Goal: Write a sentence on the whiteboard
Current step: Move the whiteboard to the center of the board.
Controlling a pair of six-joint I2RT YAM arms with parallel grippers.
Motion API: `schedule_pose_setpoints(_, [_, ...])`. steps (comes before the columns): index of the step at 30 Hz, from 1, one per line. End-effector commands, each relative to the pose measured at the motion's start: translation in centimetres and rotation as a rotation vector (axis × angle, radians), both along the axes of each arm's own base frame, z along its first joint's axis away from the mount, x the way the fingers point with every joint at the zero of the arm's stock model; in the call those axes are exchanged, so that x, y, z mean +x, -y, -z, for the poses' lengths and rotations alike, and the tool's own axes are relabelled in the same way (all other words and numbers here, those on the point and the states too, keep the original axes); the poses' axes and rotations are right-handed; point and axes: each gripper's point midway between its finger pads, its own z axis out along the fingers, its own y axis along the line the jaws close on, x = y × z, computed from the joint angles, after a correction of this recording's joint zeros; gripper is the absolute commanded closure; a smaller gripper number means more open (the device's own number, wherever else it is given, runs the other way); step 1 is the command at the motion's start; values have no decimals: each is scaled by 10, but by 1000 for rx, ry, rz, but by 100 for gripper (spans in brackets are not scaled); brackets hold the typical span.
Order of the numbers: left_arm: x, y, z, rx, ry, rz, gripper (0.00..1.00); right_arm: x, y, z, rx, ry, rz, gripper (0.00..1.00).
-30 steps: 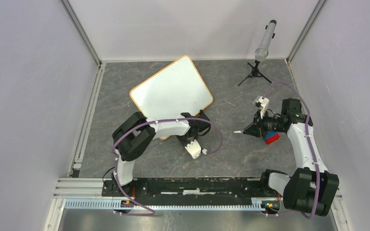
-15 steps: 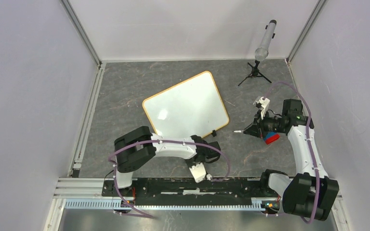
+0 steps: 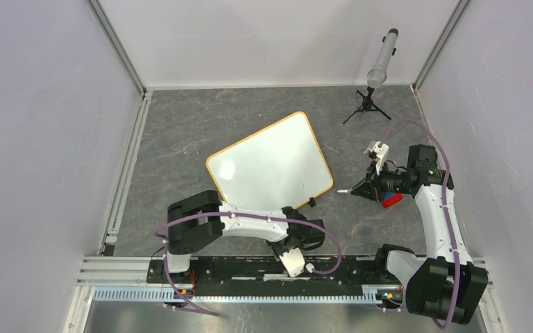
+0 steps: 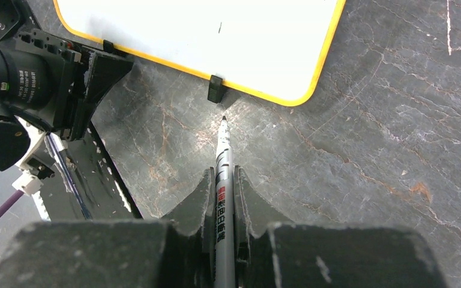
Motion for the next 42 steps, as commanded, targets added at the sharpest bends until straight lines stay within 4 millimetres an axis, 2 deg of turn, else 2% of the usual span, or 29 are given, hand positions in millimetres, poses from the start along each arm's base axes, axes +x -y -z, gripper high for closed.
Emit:
schedule_pose_setpoints(1, [-5,22,-28,-135,3,-141,40,6,-1,-17,6,65,-13,100])
schedule_pose_setpoints(2, [-7,24,-32,-150,-8,-173,36,7,-1,-17,9,65,-12,100])
schedule_pose_setpoints(6, [-14,28,-48,-197,-35,-282,4,9,-4,-20,35,68,-10,100])
schedule_pose_setpoints(7, [-14,28,-52,-213,-32,-304,1,10,-4,-20,41,64,-5,100])
schedule_pose_setpoints(11, [-22,28,-72,-301,-65,-366,0,14,-4,-20,50,64,10,100])
schedule_pose_setpoints(15, [-30,34,-108,-468,-162,-495,0,15,-8,-19,61,60,13,100])
schedule_pose_setpoints(17, [-25,36,-130,-557,-193,-585,0,13,-12,-15,64,54,11,100])
schedule_pose_setpoints(19, [-14,36,-150,-637,-251,-710,0,12,-17,-11,60,53,7,100])
schedule_pose_setpoints(21, [6,33,-174,-732,-340,-870,0,12,-21,-7,49,64,7,100])
schedule_pose_setpoints(25, [64,20,-234,-998,-437,-1151,0,18,-30,-7,5,129,6,100])
schedule_pose_setpoints(28, [109,-8,-285,-1249,-422,-1356,0,22,-44,-15,-20,188,-28,100])
schedule_pose_setpoints(30, [137,-40,-306,-1361,-435,-1524,0,27,-52,-25,-24,220,-46,100])
schedule_pose_setpoints(32, [160,-72,-309,-1417,-422,-1641,0,33,-59,-37,-17,239,-62,100])
schedule_pose_setpoints(35, [177,-95,-297,-1400,-433,-1686,0,43,-68,-54,6,257,-82,100])
schedule_pose_setpoints(38, [195,-101,-283,-1372,-507,-1732,5,46,-77,-66,29,273,-101,100])
schedule_pose_setpoints(42, [217,-92,-266,-1323,-623,-1742,19,44,-86,-72,45,279,-123,100])
